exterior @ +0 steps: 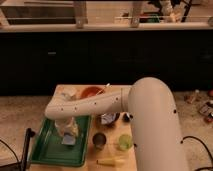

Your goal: Wipe tray with sponge

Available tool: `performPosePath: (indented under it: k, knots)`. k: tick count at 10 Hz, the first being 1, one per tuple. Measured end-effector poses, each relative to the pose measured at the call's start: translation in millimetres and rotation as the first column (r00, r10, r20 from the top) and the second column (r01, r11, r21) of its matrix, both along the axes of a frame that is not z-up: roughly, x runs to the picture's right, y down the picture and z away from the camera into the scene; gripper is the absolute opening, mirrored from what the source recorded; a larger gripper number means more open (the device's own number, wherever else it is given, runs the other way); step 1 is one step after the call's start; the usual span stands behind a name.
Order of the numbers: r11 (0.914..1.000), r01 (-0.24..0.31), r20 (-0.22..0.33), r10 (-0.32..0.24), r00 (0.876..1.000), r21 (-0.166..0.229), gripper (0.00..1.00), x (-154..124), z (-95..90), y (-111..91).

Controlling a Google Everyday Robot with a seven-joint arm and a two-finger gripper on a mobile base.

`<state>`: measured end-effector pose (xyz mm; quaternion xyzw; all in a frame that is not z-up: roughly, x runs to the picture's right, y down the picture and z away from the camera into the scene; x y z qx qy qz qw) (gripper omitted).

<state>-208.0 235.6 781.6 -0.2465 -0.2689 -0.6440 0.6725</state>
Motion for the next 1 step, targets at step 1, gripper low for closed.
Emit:
performPosePath:
  k: [1]
  knots:
    - [1.0000, -0.002, 0.020, 0.002, 1.000, 0.010, 0.05, -5.3, -1.7, -1.9]
